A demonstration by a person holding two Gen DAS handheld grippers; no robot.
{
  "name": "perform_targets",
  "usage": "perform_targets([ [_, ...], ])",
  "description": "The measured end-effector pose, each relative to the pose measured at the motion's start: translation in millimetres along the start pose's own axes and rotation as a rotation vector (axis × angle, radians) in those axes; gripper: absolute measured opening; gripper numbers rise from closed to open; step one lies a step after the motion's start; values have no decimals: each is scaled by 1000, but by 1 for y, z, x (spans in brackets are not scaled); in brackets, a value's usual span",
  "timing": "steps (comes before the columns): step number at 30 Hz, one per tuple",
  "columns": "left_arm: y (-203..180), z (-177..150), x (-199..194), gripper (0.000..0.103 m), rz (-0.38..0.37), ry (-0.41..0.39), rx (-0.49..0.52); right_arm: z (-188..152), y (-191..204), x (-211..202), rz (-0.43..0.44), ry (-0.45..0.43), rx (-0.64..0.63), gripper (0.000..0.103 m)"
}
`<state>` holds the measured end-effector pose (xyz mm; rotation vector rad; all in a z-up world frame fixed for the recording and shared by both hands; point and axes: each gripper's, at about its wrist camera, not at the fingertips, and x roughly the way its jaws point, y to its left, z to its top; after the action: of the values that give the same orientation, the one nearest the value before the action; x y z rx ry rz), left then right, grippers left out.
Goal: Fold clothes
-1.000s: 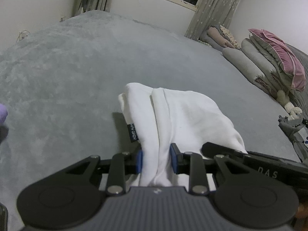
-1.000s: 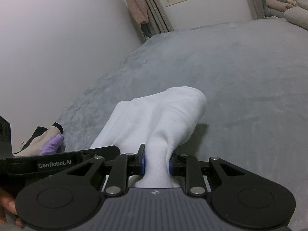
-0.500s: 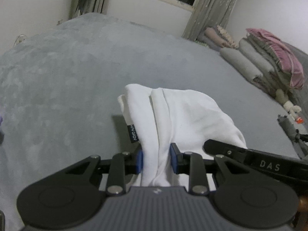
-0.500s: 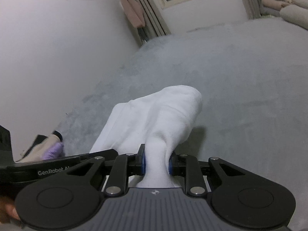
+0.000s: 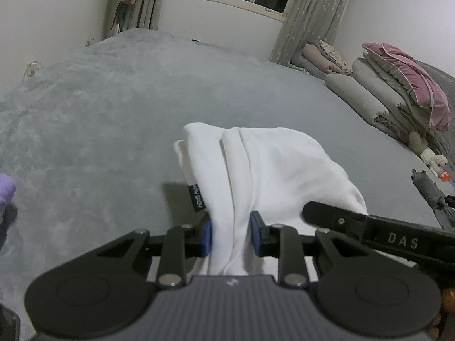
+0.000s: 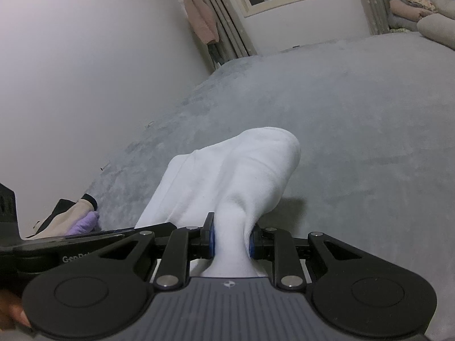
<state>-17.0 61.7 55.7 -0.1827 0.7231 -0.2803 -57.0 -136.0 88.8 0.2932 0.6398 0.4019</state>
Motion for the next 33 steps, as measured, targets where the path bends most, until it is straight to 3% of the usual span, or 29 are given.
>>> perform_targets([
  [12, -6, 0, -13, 24, 36, -30, 28, 3, 20, -8, -22, -36, -90, 20],
  [28, -28, 12, -35, 23, -6, -78, 46, 12, 19, -36, -53, -77, -17, 20],
  [33, -38, 19, -45, 17, -19, -84, 66, 19, 23, -45, -66, -84, -13, 20],
])
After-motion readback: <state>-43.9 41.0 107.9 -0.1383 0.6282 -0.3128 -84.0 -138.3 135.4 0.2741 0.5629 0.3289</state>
